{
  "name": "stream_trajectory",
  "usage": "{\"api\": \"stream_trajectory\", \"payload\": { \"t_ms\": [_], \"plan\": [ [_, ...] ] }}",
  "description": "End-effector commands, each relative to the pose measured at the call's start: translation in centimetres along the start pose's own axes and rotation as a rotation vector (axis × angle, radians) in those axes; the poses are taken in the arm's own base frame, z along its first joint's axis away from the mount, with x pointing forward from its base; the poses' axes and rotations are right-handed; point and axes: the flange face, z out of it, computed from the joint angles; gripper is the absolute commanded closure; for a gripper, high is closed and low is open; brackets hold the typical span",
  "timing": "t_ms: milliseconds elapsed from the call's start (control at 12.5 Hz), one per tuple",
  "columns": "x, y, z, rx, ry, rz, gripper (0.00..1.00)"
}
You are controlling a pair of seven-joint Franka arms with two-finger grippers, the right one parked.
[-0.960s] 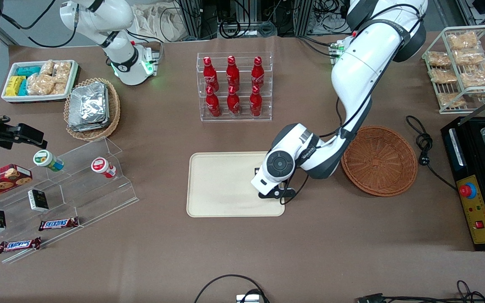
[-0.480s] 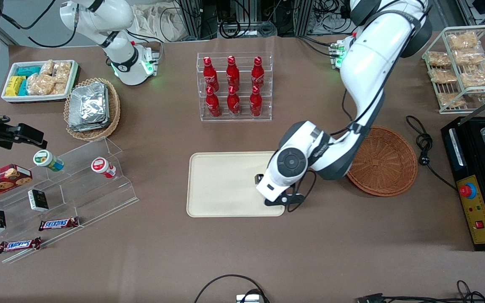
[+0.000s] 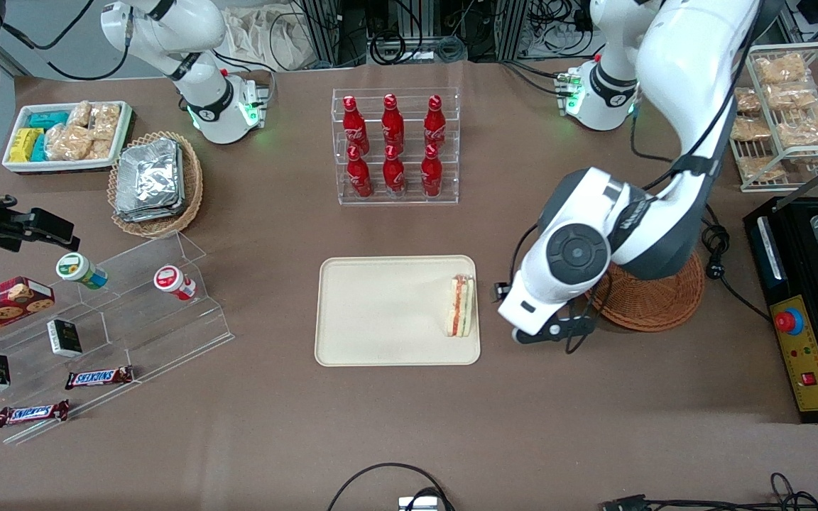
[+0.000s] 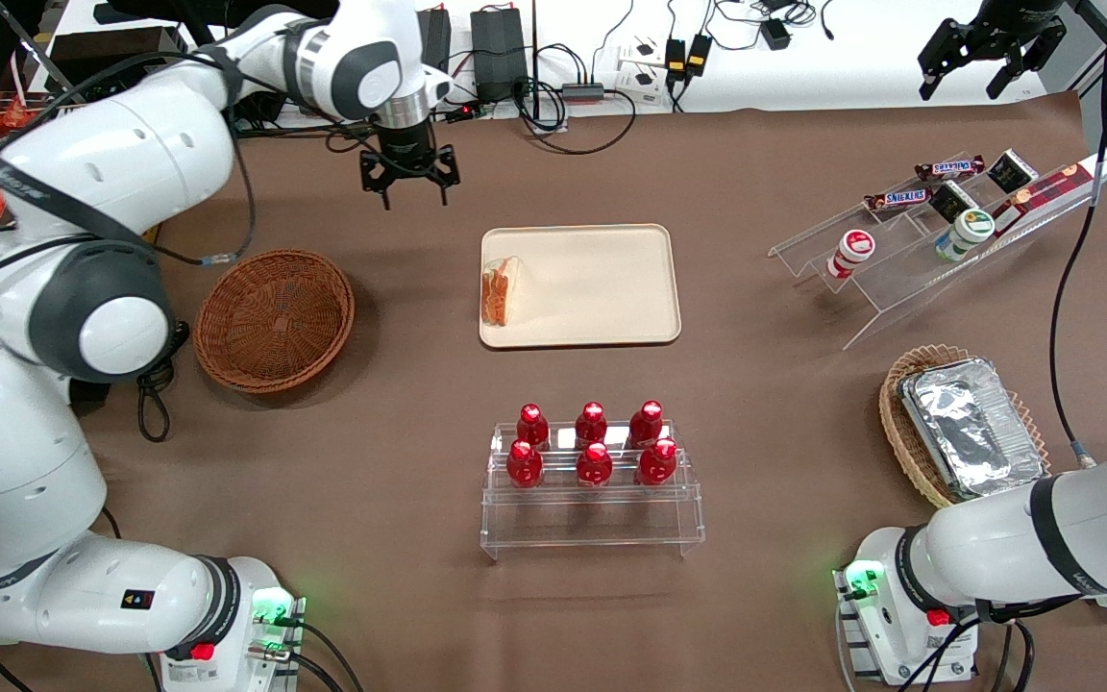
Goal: Place sandwich from basket to tray
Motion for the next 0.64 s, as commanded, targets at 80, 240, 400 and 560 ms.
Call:
{"api": "stream_trajectory", "payload": {
  "t_ms": [80, 240, 400, 560],
  "plan": [
    [-4.5, -6.4, -1.2, -0.004, 0.053, 0.047, 0.00],
    [-3.9, -8.7, -3.0, -0.062, 0.051, 0.058, 0.00],
    [-4.4, -9.7, -4.6, -0.051, 0.058, 0.057, 0.00],
    [-4.2, -14.1, -6.3, -0.028, 0.038, 0.071, 0.00]
  ]
}}
